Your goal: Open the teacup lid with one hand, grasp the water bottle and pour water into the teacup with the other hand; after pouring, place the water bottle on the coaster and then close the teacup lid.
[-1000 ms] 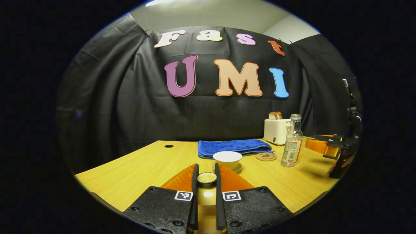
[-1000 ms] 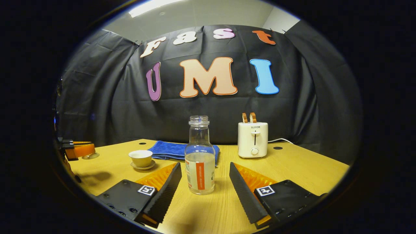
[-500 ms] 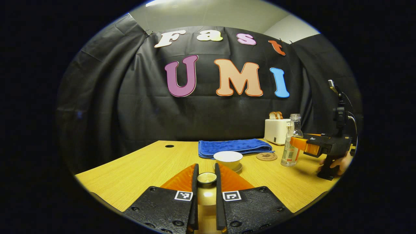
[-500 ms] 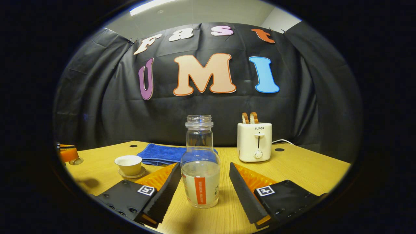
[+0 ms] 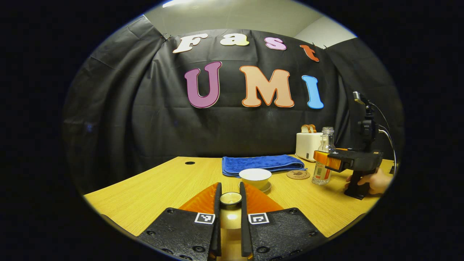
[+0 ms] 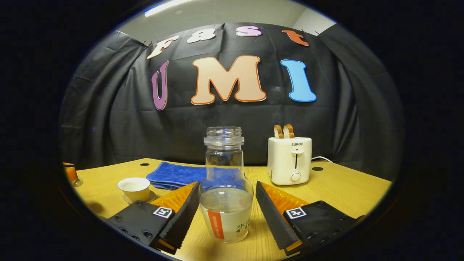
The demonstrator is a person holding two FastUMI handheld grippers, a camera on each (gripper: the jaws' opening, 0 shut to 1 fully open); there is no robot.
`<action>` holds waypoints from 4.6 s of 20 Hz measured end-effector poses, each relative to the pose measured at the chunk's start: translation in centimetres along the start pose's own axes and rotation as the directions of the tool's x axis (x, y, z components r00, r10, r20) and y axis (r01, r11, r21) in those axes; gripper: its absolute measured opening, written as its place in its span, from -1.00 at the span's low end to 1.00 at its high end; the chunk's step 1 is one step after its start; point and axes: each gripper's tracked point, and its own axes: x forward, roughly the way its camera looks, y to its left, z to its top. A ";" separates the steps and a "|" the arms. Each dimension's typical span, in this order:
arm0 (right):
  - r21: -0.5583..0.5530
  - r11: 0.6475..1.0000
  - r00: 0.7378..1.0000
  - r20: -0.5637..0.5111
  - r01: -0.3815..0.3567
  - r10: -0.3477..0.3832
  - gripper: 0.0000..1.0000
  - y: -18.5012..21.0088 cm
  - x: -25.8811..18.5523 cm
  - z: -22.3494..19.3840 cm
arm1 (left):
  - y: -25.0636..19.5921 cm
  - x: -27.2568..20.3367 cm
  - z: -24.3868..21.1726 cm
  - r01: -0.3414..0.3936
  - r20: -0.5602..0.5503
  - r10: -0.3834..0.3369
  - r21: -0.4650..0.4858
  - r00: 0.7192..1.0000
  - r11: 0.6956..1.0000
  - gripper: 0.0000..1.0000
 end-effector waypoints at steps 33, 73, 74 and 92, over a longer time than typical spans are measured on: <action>-0.869 0.481 0.992 -0.079 -0.116 0.097 0.46 12.4 3.5 -2.4 | -0.2 0.0 -0.1 0.015 0.002 -0.015 -0.001 1.000 1.000 -0.63; -0.969 -0.240 0.983 -0.096 -0.056 0.159 0.46 15.8 4.9 0.3 | -0.3 0.0 -0.3 0.031 -0.001 -0.031 -0.005 1.000 1.000 -0.63; -0.967 -0.249 0.982 -0.095 -0.052 0.161 0.46 15.8 4.8 0.5 | -0.3 0.0 -0.2 0.031 -0.001 -0.031 -0.005 1.000 1.000 -0.63; -0.859 -0.509 0.978 -0.054 0.057 0.202 0.45 16.7 4.8 2.0 | -0.3 0.0 -0.2 0.030 0.000 -0.030 -0.005 1.000 1.000 -0.63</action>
